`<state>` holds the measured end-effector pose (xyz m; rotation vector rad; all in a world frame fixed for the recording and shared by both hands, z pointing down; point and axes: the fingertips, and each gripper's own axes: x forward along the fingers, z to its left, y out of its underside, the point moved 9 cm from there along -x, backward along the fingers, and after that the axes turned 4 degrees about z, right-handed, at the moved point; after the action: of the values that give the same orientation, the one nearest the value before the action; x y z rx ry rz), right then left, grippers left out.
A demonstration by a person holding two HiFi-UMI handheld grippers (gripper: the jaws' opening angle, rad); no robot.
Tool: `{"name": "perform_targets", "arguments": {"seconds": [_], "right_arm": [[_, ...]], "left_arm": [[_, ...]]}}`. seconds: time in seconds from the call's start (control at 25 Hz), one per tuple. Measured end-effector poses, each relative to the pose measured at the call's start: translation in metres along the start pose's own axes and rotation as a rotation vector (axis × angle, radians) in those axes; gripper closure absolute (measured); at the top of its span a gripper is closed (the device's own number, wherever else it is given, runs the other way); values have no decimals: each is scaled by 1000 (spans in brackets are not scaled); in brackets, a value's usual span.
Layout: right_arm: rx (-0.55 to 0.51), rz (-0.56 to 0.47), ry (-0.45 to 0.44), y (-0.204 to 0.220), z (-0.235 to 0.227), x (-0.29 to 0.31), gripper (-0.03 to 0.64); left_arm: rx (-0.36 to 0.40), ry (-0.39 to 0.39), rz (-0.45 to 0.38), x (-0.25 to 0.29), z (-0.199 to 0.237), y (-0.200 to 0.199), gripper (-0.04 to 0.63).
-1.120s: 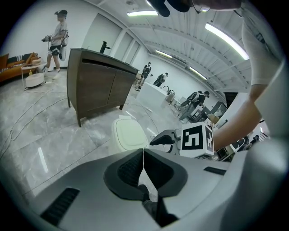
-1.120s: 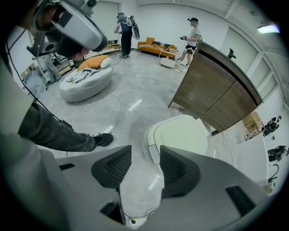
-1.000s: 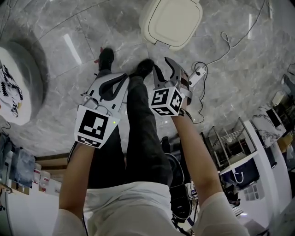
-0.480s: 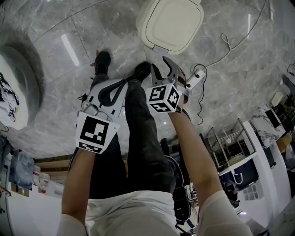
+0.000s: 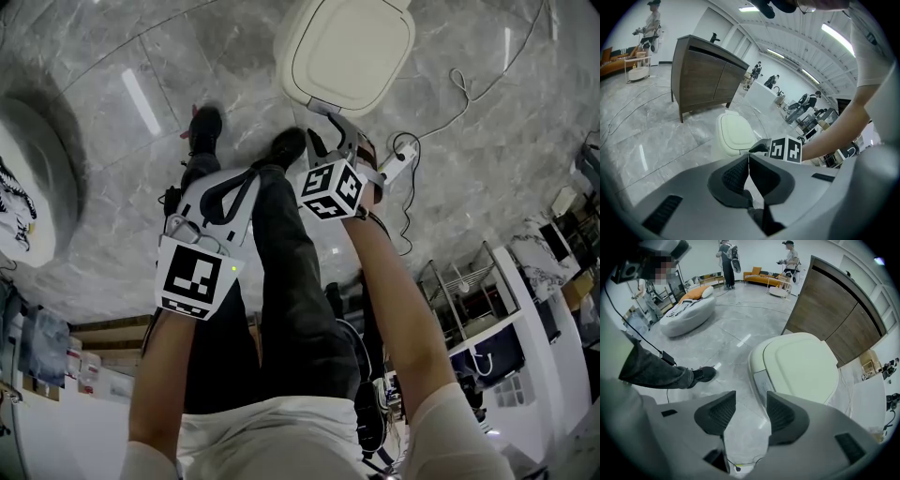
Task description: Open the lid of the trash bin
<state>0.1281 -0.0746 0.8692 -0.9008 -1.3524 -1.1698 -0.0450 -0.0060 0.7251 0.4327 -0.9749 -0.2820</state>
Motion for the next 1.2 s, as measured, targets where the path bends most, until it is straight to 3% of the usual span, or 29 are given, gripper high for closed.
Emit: {"name": "perform_targets", "arguments": {"seconds": [0.48,0.8,1.2], "right_arm": [[-54,69,74,-5,12,11,396],[-61,52,104,-2,9,13,397],[-39,50,85,-5,7,11,397]], "left_arm": [[-35,-6,-7,-2,3,10,577],[-36,-4,-7,-4,6,17,577],[-33,-21,-12,-13,9,21,577]]}}
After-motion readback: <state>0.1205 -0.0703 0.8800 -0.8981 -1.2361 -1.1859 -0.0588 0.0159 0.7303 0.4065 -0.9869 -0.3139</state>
